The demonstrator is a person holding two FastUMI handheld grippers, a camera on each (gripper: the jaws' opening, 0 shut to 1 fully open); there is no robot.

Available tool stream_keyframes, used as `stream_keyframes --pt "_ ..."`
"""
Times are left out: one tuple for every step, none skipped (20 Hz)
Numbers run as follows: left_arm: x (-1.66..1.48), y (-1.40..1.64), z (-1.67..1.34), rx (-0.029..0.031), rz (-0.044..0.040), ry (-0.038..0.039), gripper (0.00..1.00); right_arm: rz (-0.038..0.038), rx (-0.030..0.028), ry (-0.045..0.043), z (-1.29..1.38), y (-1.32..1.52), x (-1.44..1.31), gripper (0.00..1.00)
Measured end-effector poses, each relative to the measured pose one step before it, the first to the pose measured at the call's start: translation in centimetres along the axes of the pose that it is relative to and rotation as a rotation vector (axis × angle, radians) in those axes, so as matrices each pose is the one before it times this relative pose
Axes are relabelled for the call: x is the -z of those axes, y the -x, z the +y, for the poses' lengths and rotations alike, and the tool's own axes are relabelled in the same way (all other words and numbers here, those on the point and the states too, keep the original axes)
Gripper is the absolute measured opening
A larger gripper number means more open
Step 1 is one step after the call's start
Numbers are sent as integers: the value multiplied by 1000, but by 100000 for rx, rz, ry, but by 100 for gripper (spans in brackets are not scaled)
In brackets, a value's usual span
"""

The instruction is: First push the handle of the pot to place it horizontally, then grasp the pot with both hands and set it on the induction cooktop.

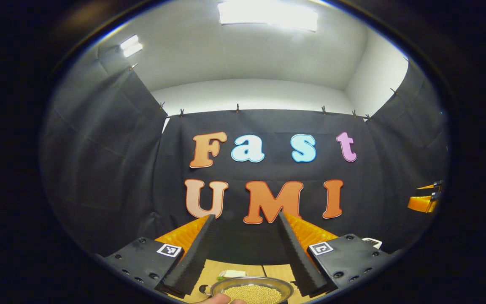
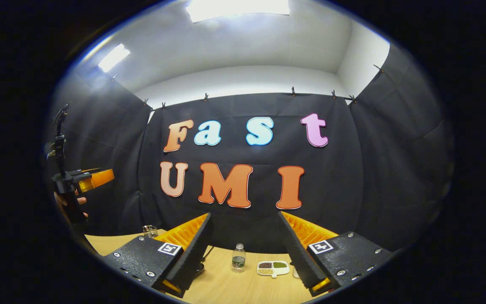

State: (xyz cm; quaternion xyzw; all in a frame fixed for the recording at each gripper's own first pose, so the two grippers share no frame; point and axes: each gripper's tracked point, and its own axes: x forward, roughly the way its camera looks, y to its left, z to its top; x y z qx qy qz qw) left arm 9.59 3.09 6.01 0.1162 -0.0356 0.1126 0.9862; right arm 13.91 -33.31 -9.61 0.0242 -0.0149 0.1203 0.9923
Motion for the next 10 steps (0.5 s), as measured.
stream_keyframes --pt "72 -36 5 496 278 -84 97 -138 135 742 -271 -271 213 94" --pt "-98 -64 57 -120 -315 -318 97 -434 147 371 -271 -108 53 94" --pt "-24 -53 -60 190 -235 -628 98 -658 156 143 -192 -268 103 98" --pt "122 16 36 97 -81 118 98 -848 609 -199 -269 -161 19 95" --pt "64 -22 -211 1298 -213 748 97 -298 133 240 -105 -175 249 95" --pt "131 22 -87 1138 208 1135 97 186 331 414 -223 -30 221 95" --pt "178 -67 23 87 160 608 98 172 127 27 -131 -96 171 98" --pt "225 -199 -294 -218 80 -185 94 -36 -269 -249 10 16 177 95" --pt "59 -140 156 -902 -357 -78 96 -46 39 -391 -100 -120 74 98" --pt "-97 -90 144 -314 -307 -536 97 -86 12 -209 -122 32 114 95"
